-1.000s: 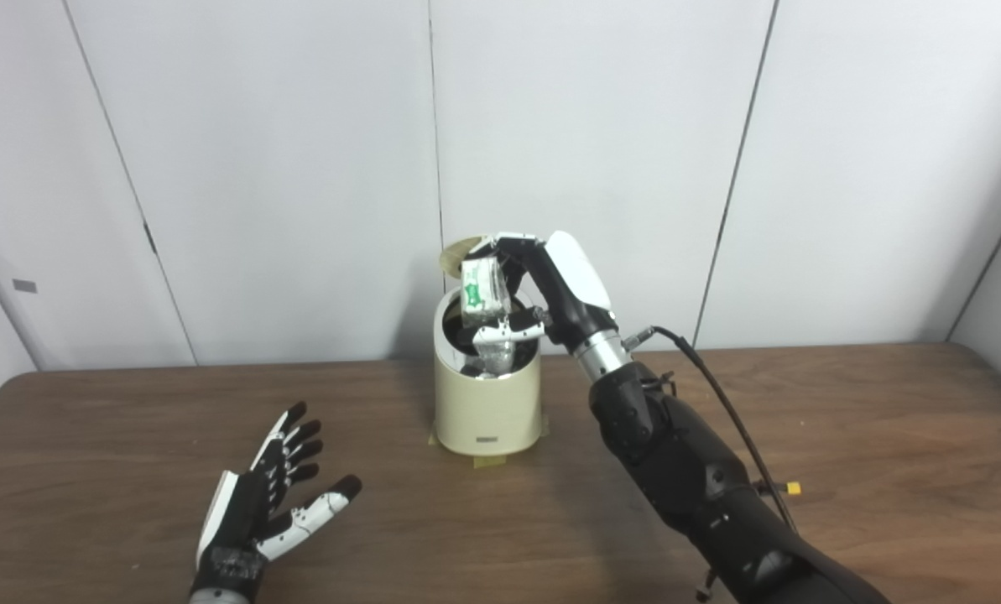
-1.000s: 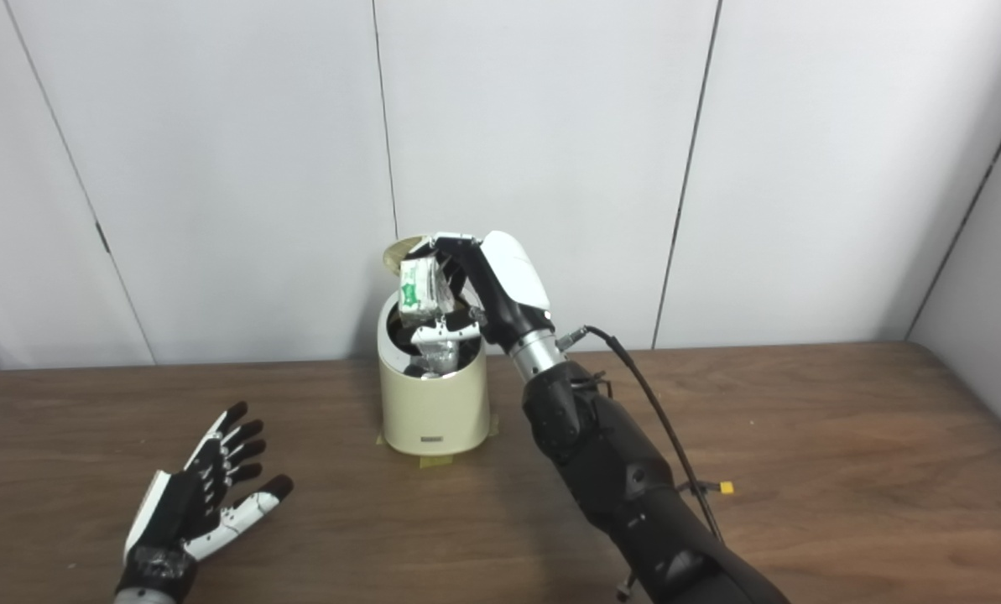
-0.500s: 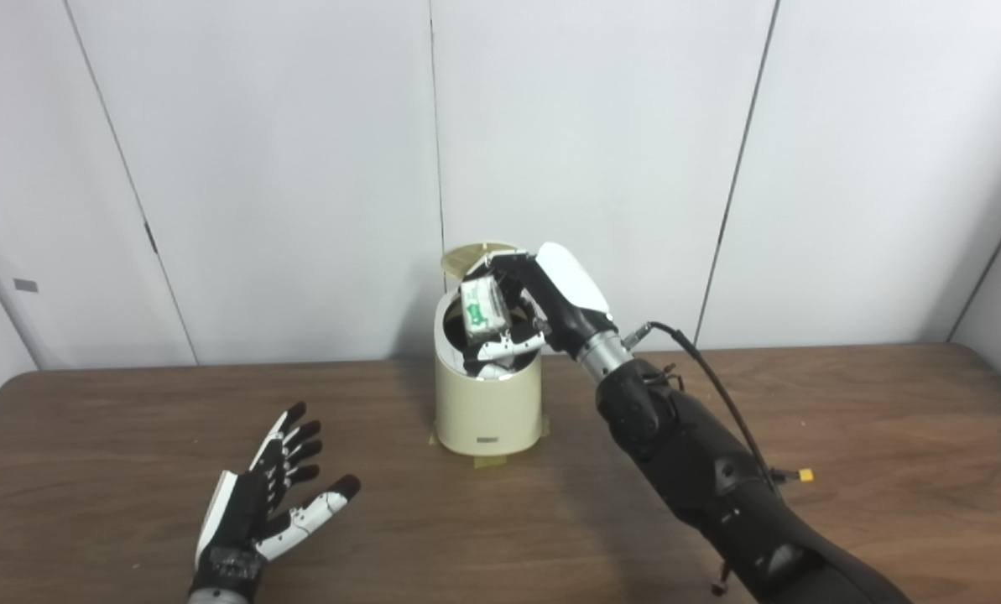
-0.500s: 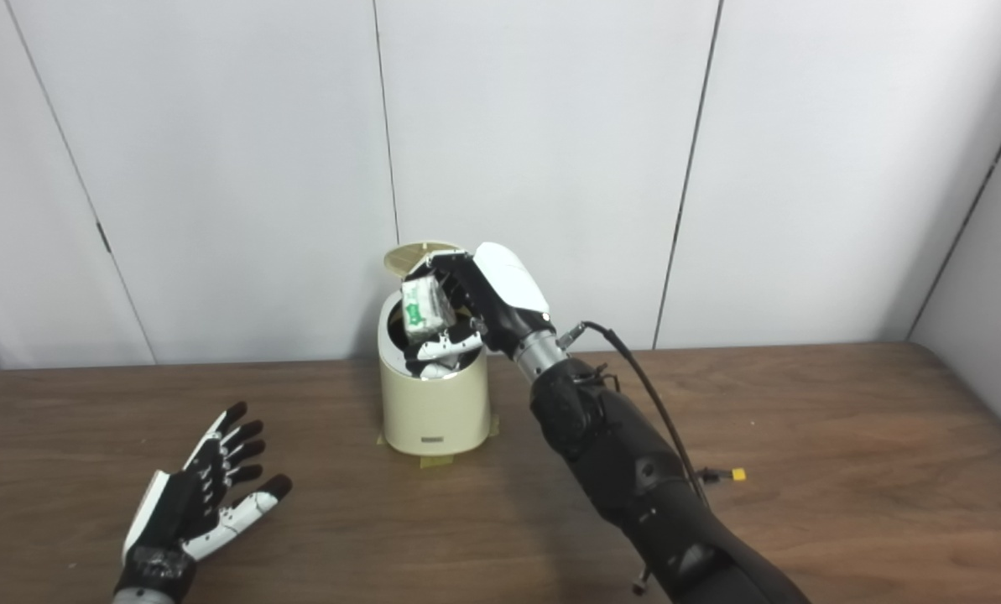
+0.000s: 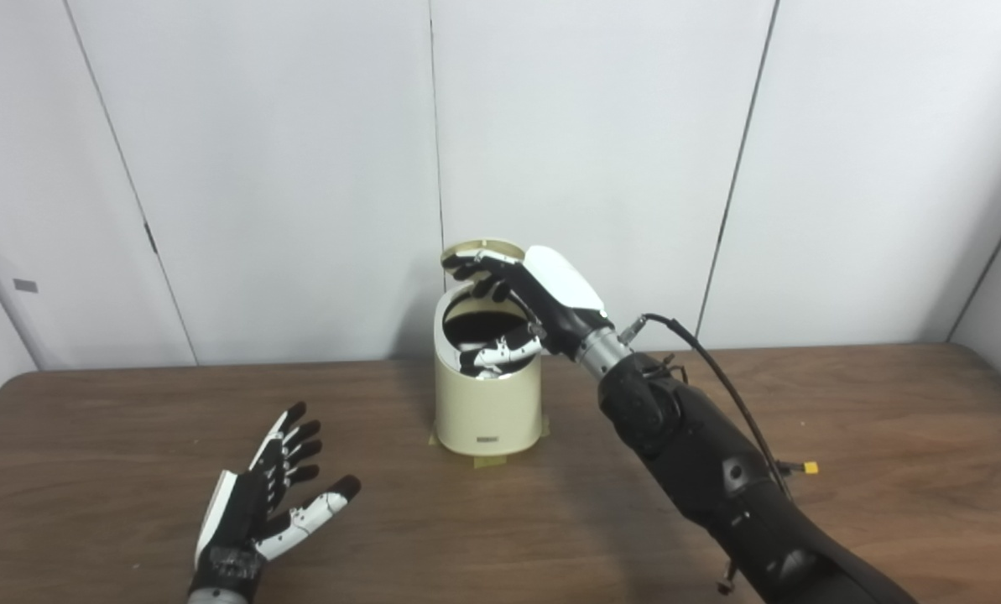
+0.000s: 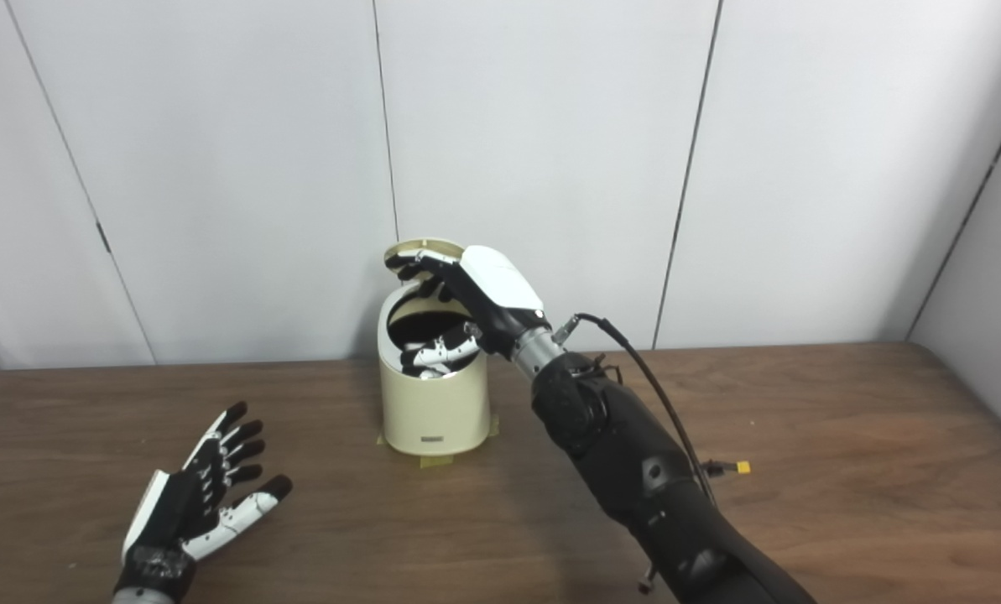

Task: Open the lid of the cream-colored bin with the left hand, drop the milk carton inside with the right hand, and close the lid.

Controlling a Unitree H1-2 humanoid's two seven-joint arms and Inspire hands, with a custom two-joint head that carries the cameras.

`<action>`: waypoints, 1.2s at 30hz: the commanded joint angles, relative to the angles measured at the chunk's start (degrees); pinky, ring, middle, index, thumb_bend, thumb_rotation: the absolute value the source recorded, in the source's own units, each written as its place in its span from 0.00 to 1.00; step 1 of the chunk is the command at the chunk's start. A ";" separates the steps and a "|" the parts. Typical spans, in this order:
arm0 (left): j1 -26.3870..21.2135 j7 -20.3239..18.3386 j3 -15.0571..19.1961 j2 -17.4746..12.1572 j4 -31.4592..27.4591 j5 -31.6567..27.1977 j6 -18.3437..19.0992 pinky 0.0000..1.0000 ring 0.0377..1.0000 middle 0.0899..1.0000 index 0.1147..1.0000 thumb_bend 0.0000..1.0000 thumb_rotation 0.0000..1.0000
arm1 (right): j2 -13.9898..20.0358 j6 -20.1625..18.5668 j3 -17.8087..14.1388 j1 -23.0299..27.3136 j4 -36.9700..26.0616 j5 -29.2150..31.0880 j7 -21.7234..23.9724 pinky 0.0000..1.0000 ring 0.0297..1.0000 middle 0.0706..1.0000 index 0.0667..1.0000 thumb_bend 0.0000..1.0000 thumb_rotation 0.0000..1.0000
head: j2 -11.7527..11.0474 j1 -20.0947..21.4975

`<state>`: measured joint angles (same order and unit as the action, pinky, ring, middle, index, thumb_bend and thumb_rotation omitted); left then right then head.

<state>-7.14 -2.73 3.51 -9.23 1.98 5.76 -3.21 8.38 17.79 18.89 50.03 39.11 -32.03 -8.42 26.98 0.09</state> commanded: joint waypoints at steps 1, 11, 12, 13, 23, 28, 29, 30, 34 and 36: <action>-1.51 0.20 0.03 -0.65 -2.01 -0.42 -1.48 0.81 0.87 0.90 0.97 0.81 0.39 | 0.61 0.86 -1.19 2.13 -2.21 0.25 -1.37 0.64 0.77 0.85 0.84 0.88 0.13 | 0.01 0.08; -1.33 0.12 0.02 -0.68 -1.87 -0.95 -1.36 0.84 0.89 0.90 0.97 0.81 0.39 | 1.15 9.11 -4.97 -2.40 -9.09 6.21 -8.48 0.36 0.45 0.60 0.65 0.85 0.06 | 0.13 0.00; -1.32 0.14 -0.01 -0.72 -1.90 -0.88 -1.34 0.85 0.89 0.90 0.97 0.81 0.39 | 1.50 9.11 -5.07 -3.13 -10.49 7.72 -8.33 0.33 0.43 0.58 0.64 0.84 0.06 | 0.18 0.07; -1.31 0.20 -0.07 -0.79 -1.94 -0.70 -1.38 0.84 0.89 0.90 0.97 0.81 0.39 | 1.99 9.12 -5.12 -3.91 -11.89 9.05 -8.37 0.31 0.41 0.57 0.64 0.84 0.06 | 0.21 0.16; -1.44 0.31 -0.09 -0.94 -2.26 -0.40 -1.19 0.80 0.86 0.90 0.97 0.81 0.39 | 3.47 9.08 -10.88 -12.83 -18.85 17.48 -11.78 0.31 0.43 0.61 0.76 0.85 0.25 | 0.49 0.07; -1.46 0.41 -0.15 -1.01 -2.68 -0.12 -1.08 0.79 0.86 0.89 0.97 0.82 0.40 | 3.66 6.96 -13.55 -18.27 -21.51 24.34 -4.17 0.37 0.50 0.68 0.75 0.81 0.21 | 0.71 -0.02; -1.45 0.39 -0.15 -1.00 -2.80 -0.16 -1.03 0.78 0.86 0.89 0.97 0.82 0.40 | 3.76 6.04 -13.89 -19.21 -21.89 25.79 -2.49 0.39 0.51 0.69 0.75 0.80 0.21 | 0.71 -0.02; -1.43 0.31 -0.15 -1.00 -2.96 -0.27 -0.98 0.78 0.86 0.90 0.97 0.82 0.40 | 3.79 4.80 -14.26 -20.04 -22.33 27.29 -0.84 0.40 0.52 0.70 0.75 0.80 0.21 | 0.82 -0.12; -1.39 0.21 -0.30 -1.30 -3.38 0.16 -0.94 0.76 0.85 0.89 0.96 0.82 0.41 | 3.99 1.56 -15.53 -22.42 -23.37 31.45 4.56 0.48 0.61 0.75 0.78 0.81 0.24 | 1.13 -0.17; -1.35 0.00 -0.27 -1.28 -3.58 -0.23 -0.80 0.75 0.85 0.89 0.97 0.82 0.41 | 4.17 -0.13 -15.96 -23.45 -23.75 33.45 7.30 0.53 0.67 0.78 0.80 0.83 0.26 | 1.20 -0.15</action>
<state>-6.99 -2.81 3.29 -9.74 0.68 5.47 -3.20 11.46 17.87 3.76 24.75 17.85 -0.22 -2.74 28.12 0.00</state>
